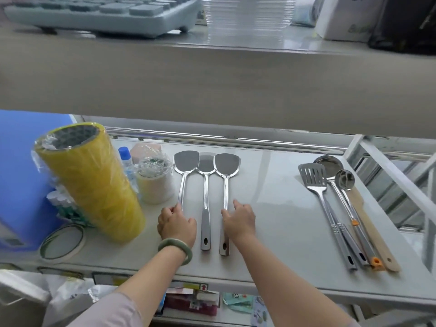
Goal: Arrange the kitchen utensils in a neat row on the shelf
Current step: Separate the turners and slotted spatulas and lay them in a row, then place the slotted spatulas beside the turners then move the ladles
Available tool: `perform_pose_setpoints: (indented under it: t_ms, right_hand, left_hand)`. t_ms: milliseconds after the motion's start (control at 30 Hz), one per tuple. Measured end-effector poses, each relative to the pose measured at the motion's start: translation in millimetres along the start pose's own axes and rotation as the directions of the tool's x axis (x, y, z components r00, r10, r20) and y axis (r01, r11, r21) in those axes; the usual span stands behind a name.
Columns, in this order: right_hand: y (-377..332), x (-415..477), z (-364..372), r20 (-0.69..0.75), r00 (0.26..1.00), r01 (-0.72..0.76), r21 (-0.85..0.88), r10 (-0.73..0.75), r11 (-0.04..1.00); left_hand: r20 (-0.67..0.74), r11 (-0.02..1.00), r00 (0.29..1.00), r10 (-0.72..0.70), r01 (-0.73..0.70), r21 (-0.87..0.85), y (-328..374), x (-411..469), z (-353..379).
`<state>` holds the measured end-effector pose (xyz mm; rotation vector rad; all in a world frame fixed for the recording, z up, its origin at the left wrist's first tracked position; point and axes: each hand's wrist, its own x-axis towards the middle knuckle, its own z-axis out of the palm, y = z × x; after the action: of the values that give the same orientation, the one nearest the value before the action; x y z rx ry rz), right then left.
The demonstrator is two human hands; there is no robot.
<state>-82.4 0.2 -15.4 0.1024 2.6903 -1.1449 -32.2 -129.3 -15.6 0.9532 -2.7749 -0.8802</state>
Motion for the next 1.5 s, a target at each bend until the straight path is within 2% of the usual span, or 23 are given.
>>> perform_pose_setpoints:
  t_ms: [133,233,367,433,533,700,933,1100,1400,1500]
  right_hand:
    - [25,-1,-35,-0.113,0.992,0.05,-0.005,-0.05,0.999]
    - [54,1,-76,-0.254,0.965,0.064,-0.04,-0.072,0.997]
    - [98,2,-135,-0.412,0.907,0.023,-0.147,-0.083,0.989]
    - [120,-1,-161,-0.445,0.892,-0.02,-0.204,-0.075,0.979]
    - [148,-5,-185,-0.392,0.918,-0.075,-0.311,-0.056,0.947]
    - [172,-8,-196,-0.257,0.964,-0.055,-0.435,-0.065,0.899]
    - [172,-1,-192,-0.095,0.993,0.024,-0.366,-0.063,0.93]
    - [161,-1,-176,0.005,0.995,0.096,-0.295,-0.099,0.951]
    - [130,4,-137,0.022,0.997,0.081,-0.261,-0.078,0.962]
    - [122,8,-128,0.024,0.996,0.091,-0.259,-0.087,0.962]
  left_hand:
    - [-0.11,0.99,0.985,0.135,-0.139,-0.026,32,-16,11]
    - [-0.081,0.965,0.971,0.227,-0.235,-0.116,68,-34,26]
    - [0.072,0.914,0.934,0.35,-0.324,-0.244,114,-66,52]
    - [0.196,0.896,0.907,0.373,-0.296,-0.332,135,-86,67]
    - [0.366,0.901,0.852,0.375,-0.242,-0.36,161,-115,93]
    - [0.489,0.934,0.799,0.35,-0.259,-0.247,189,-151,126]
    - [0.393,0.954,0.875,0.282,-0.298,-0.023,201,-155,137]
    - [0.299,0.976,0.933,0.202,-0.217,0.015,185,-142,132]
    - [0.18,0.999,0.983,0.039,-0.044,0.024,138,-109,96]
    - [0.173,0.998,0.985,0.02,-0.031,0.06,124,-96,84]
